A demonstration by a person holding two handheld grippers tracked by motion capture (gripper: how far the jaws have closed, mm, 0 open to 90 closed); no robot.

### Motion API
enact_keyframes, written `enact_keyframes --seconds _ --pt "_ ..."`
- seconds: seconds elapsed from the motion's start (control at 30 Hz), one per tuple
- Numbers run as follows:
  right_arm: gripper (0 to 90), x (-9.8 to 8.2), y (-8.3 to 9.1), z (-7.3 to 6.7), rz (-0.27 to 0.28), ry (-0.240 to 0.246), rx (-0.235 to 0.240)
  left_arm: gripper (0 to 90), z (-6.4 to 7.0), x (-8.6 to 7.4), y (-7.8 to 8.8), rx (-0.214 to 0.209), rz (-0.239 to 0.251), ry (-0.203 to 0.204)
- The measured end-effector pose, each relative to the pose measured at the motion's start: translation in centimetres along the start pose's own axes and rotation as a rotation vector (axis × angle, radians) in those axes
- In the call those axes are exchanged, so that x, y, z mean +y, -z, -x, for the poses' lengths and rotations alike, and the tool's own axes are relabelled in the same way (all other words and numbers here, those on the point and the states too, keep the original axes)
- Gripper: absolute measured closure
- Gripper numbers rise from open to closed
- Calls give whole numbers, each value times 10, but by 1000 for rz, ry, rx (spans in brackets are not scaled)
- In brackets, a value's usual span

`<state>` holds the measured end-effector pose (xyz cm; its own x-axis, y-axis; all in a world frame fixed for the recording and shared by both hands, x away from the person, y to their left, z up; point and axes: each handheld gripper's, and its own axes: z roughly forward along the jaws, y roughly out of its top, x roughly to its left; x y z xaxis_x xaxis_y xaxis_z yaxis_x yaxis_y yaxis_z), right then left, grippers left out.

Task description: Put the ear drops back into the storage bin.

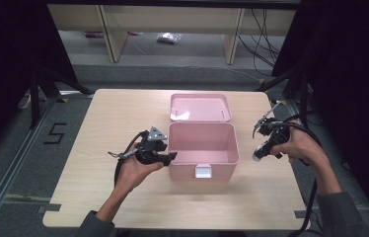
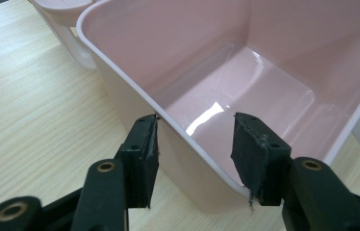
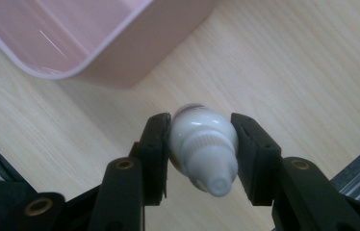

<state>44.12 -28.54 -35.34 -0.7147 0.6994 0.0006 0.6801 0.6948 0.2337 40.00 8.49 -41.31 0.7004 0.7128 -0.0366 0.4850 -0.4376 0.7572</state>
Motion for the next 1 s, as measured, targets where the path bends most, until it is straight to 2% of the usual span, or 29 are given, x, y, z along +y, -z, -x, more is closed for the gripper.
enact_keyframes --seconds 0.13,0.33,0.4,0.47,0.5,0.57,0.73,1.0 --pt "603 7 12 -5 9 15 8 517 0 0 0 4 -1 -1" --pt "603 19 32 -16 18 45 -7 517 1 0 0 5 -2 -5" --pt "603 23 39 -20 22 75 -16 517 0 0 0 4 0 -1" --pt "603 28 44 -26 34 89 2 517 1 0 0 6 -3 -5" --pt "603 30 46 -27 39 115 1 518 1 0 0 7 -5 -7" --pt "603 35 51 -34 43 134 9 517 1 0 0 6 -3 -5" --pt "603 49 53 -50 52 150 36 517 1 0 0 7 -4 -7" --pt "603 69 43 -63 59 197 50 517 1 0 0 9 -4 -11"
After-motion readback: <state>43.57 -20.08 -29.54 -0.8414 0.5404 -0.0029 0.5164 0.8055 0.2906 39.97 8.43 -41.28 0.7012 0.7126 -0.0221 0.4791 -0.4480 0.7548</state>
